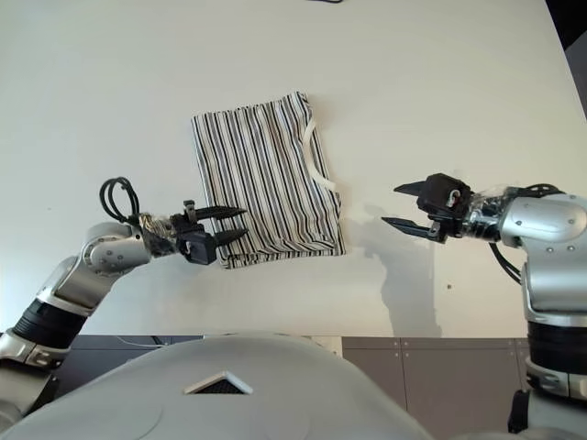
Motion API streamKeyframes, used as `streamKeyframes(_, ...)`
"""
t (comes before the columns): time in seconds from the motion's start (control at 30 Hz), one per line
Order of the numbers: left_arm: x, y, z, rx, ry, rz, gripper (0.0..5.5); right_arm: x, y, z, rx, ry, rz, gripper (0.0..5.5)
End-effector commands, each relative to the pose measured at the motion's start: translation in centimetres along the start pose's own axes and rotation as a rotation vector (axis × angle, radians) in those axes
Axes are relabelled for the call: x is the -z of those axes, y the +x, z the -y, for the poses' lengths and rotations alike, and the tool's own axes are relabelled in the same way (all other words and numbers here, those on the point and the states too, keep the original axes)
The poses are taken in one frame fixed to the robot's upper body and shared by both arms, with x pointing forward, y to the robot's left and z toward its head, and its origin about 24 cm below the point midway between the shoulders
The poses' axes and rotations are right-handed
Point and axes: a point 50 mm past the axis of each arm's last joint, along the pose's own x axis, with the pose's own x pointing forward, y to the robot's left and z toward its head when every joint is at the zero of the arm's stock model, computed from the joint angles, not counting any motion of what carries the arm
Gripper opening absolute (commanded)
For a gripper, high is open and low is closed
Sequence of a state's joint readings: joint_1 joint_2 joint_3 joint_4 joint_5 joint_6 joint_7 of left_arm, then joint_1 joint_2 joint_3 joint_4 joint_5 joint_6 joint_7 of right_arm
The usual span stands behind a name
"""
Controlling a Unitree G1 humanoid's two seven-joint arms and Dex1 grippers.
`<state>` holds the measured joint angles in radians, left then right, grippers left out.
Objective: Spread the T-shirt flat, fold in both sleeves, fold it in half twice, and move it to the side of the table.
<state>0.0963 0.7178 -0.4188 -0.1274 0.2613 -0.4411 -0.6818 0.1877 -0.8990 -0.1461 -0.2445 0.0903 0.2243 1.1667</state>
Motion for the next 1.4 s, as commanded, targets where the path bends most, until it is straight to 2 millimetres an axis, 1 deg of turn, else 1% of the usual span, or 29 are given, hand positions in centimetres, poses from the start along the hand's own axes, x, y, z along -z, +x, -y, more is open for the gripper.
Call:
streamKeyframes(0.03, 2.1, -1.6, 2.0, 0.187, 0.033, -0.106, 1.75, 0.3, 0.3, 0.0, 0.008, -0.025, -0.028, 2.63)
streamKeyframes(0.1, 4.0, -2.5, 2.6, 0.293, 0.105, -0.190, 1.75, 0.0, 1.1, -0.5, -0.009, -0.031, -0.010, 2.63)
streamKeyframes(0.13, 4.5, -3.0, 2.5, 0.332, 0.139, -0.199, 1.75, 0.0, 1.3, -1.0, -0.023, -0.052, -0.013, 2.63)
streamKeyframes(0.2, 5.0, -3.8, 1.8, 0.356, 0.201, -0.190, 1.75, -0.5, 1.4, -1.7, -0.052, -0.096, 0.002, 2.63)
streamKeyframes(0.27, 5.1, -4.0, 0.6, 0.328, 0.246, -0.165, 1.75, -1.5, 1.5, -2.5, -0.073, -0.150, 0.041, 2.63)
streamKeyframes(0.33, 4.5, -4.3, -0.8, 0.246, 0.256, -0.118, 1.75, -2.8, 1.6, -3.1, -0.086, -0.252, 0.094, 2.63)
streamKeyframes(0.43, 2.4, -5.2, -2.5, 0.146, 0.253, -0.024, 1.75, -4.0, 1.8, -4.3, -0.088, -0.442, 0.143, 2.63)
streamKeyframes(0.5, 1.1, -5.9, -3.5, 0.074, 0.257, 0.022, 1.75, -4.1, 2.1, -5.0, -0.094, -0.511, 0.166, 2.63)
streamKeyframes(0.57, 0.6, -7.2, -4.3, 0.037, 0.273, 0.019, 1.75, -3.8, 2.3, -5.8, -0.103, -0.535, 0.174, 2.63)
streamKeyframes(0.63, 1.1, -8.7, -4.1, 0.071, 0.273, -0.028, 1.75, -3.0, 2.6, -6.6, -0.115, -0.565, 0.154, 2.63)
streamKeyframes(0.7, 2.1, -9.8, -2.4, 0.165, 0.260, -0.081, 1.75, -2.2, 2.8, -6.8, -0.104, -0.603, 0.120, 2.63)
streamKeyframes(0.77, 2.8, -10.2, -0.5, 0.238, 0.242, -0.095, 1.75, -1.7, 2.9, -6.2, -0.067, -0.621, 0.099, 2.63)
streamKeyframes(0.87, 3.5, -9.6, 1.2, 0.277, 0.239, -0.117, 1.75, -1.3, 3.1, -5.7, -0.041, -0.634, 0.090, 2.63)
streamKeyframes(1.0, 4.2, -7.8, 2.4, 0.238, 0.231, -0.123, 1.75, -0.9, 3.7, -4.4, 0.000, -0.666, 0.078, 2.63)
streamKeyframes(1.13, 4.5, -6.3, 2.5, 0.184, 0.258, -0.114, 1.75, -2.1, 4.5, -3.6, 0.021, -0.642, 0.143, 2.63)
streamKeyframes(1.23, 4.5, -4.9, 2.1, 0.170, 0.297, -0.087, 1.75, -2.2, 4.7, -3.5, 0.019, -0.648, 0.148, 2.63)
streamKeyframes(1.3, 4.5, -4.6, 2.0, 0.176, 0.312, -0.077, 1.75, -2.2, 4.7, -3.6, 0.016, -0.650, 0.151, 2.63)
streamKeyframes(1.4, 4.5, -4.8, 2.5, 0.198, 0.307, -0.069, 1.75, -2.3, 4.9, -3.5, 0.008, -0.661, 0.158, 2.63)
